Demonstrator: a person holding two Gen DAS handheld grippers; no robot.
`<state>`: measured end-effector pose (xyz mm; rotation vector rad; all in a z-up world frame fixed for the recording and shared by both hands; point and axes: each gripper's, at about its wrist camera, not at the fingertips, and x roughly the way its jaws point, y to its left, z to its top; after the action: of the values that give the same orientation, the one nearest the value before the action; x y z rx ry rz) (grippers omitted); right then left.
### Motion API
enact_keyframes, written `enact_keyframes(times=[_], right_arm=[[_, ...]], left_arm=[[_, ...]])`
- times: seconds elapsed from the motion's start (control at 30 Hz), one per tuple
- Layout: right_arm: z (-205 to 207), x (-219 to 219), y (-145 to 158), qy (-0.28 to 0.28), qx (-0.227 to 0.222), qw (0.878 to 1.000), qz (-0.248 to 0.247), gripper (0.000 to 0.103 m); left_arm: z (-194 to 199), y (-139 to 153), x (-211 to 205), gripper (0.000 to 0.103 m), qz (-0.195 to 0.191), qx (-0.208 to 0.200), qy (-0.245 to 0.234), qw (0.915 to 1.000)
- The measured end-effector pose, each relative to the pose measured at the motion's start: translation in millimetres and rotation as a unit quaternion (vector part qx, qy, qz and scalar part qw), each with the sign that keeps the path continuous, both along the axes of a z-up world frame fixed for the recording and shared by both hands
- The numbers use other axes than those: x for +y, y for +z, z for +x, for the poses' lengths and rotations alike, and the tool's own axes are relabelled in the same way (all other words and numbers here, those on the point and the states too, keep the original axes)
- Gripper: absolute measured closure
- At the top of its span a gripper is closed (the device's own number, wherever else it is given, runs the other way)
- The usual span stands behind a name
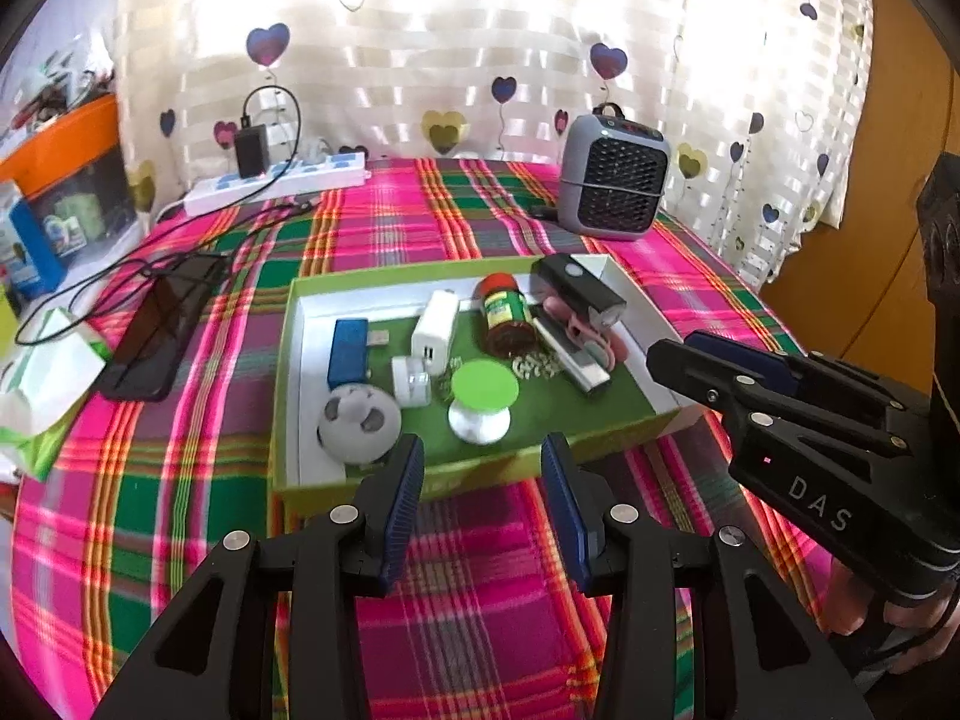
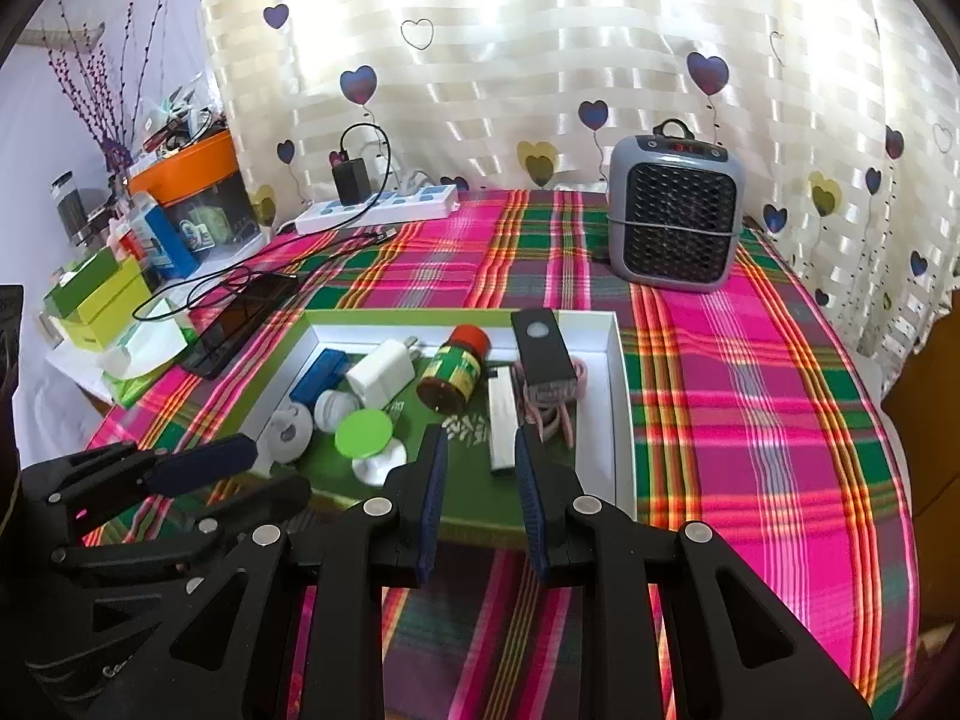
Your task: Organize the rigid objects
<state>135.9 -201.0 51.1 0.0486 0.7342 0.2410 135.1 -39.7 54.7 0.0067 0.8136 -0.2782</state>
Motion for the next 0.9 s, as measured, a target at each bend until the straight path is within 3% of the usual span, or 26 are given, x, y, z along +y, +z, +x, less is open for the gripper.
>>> enact_keyframes(times=[0.37, 0.57, 0.7, 0.9], right_arm=[[-28, 9, -12, -0.003, 0.008, 1.0, -0.013, 0.079], [-44, 11, -30, -0.008, 0.036, 0.999, -0.015, 0.078], [-55, 11, -36, -0.012, 0.045, 0.999, -0.02, 0.056], [-70, 15, -43, -0.015, 0.049, 0.998, -0.034, 0.056]], left_arm=[[-30, -9, 12, 0.063, 0.023, -0.004, 0.019, 0.9995], [-50, -22, 19, 0.063, 0.029, 0.005, 0.031, 0.9991], [-61, -28, 19, 0.063, 0.034, 0.009, 0.03, 0.9989], [-73, -32, 21, 0.063, 0.041, 0.003, 0.038, 0.9985]])
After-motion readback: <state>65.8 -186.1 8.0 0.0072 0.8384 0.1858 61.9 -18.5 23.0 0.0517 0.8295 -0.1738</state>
